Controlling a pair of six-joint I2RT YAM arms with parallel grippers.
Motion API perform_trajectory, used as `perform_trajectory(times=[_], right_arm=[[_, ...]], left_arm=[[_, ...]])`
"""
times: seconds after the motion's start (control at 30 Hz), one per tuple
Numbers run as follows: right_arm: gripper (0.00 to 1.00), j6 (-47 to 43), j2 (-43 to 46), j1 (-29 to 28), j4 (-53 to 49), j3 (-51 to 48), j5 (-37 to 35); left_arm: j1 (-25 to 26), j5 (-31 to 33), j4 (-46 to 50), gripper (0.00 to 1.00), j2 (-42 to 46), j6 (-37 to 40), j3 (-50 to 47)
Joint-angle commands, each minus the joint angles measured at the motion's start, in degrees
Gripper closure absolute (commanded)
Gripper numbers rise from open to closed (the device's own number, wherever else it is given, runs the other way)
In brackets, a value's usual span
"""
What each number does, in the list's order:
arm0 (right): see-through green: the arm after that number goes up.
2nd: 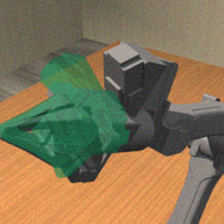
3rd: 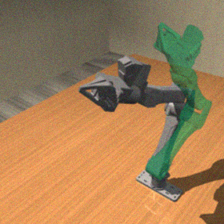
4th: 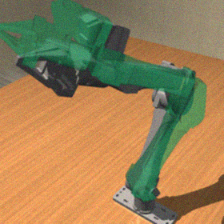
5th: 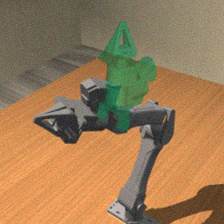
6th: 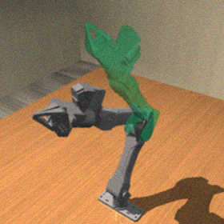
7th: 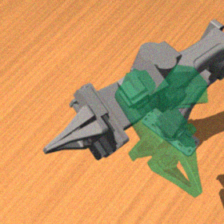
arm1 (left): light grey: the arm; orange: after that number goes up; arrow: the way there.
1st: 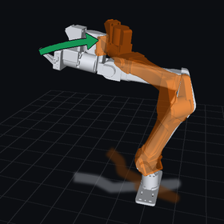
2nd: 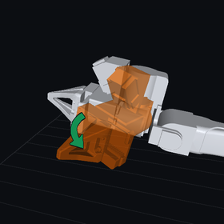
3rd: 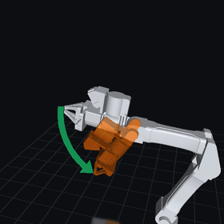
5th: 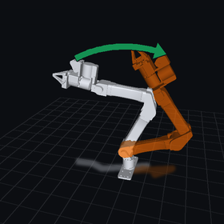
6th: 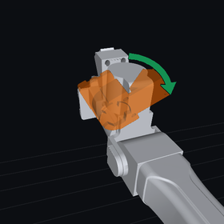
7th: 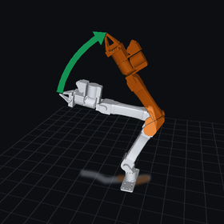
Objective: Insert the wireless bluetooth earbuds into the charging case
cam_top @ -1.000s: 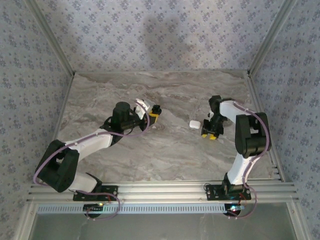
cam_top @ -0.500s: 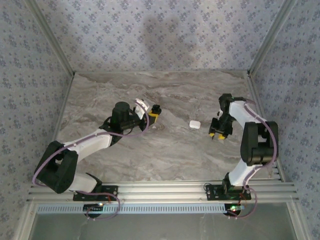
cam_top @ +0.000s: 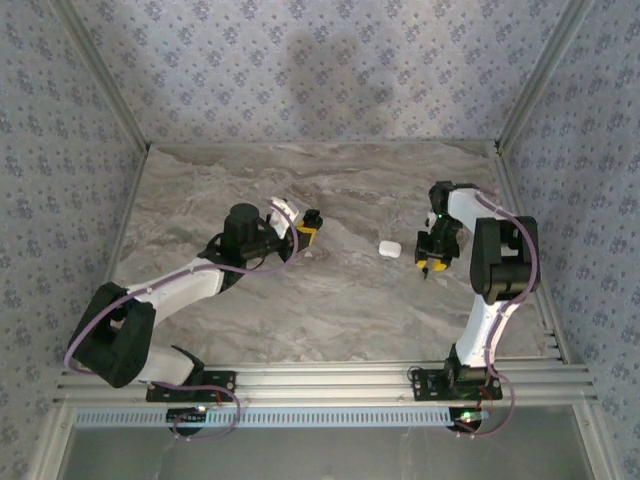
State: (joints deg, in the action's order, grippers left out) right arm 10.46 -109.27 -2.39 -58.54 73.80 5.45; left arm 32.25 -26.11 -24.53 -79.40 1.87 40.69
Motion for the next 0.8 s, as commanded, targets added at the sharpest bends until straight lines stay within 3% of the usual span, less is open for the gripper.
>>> perform_trajectory(times=[0.0, 0.77], right_arm=[[0.64, -1.27, -1.80, -0.66, -1.78, 1.27, -1.30], [0.81, -0.92, -1.87, -1.56, 1.95, -0.91, -3.21]], left_arm=[[-0.26, 0.03, -0.15, 0.94, 0.83, -0.25, 0.89], [-0.26, 0.28, 0.98, 0.94, 1.46, -0.01, 0.27]])
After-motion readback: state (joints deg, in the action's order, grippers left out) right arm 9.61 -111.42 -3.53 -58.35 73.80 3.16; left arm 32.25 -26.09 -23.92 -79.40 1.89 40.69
